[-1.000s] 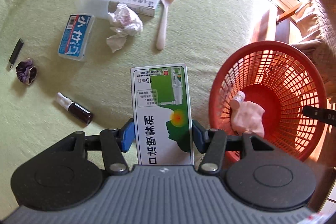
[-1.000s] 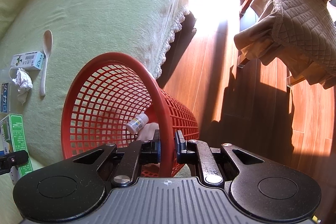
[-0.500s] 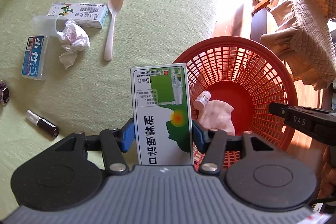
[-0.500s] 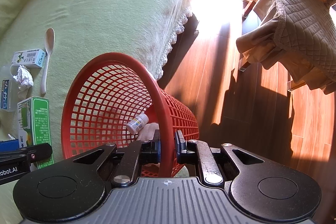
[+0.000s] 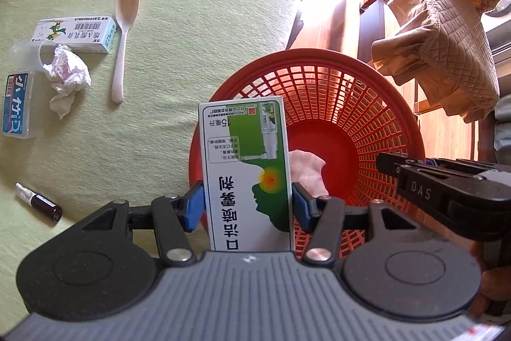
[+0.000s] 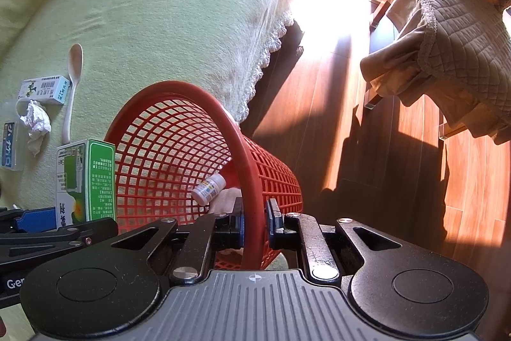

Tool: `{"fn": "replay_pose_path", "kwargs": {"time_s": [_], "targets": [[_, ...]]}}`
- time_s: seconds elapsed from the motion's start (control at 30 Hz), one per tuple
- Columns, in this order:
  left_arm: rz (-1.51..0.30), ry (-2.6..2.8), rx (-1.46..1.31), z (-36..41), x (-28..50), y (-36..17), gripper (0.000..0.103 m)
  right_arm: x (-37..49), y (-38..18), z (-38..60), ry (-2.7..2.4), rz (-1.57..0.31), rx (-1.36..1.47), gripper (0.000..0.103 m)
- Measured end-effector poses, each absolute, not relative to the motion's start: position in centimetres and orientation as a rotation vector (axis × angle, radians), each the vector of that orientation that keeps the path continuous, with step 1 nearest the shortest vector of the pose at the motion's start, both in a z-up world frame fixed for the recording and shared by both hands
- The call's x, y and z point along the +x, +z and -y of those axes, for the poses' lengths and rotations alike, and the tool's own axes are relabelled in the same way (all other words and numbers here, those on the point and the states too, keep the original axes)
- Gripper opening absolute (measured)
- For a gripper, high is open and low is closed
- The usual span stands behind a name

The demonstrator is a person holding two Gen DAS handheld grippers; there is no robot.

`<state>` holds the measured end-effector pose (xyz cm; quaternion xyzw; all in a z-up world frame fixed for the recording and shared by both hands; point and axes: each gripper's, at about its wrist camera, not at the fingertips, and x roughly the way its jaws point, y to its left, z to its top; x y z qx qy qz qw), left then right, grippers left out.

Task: Organize objects
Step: 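Drop the medicine box into the red basket with the left gripper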

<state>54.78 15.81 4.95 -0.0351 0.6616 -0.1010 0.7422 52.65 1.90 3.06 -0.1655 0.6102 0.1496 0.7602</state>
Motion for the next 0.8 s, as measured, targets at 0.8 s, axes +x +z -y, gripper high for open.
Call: {"fn": "replay_pose_path", "kwargs": {"time_s": [0.8], "targets": [[-1.44,-0.031,-0.11,-22.9,52.8,4.8,0.057,52.6,3.1,-2.1,0.325,-1.329,-0.358,0.01]]}}
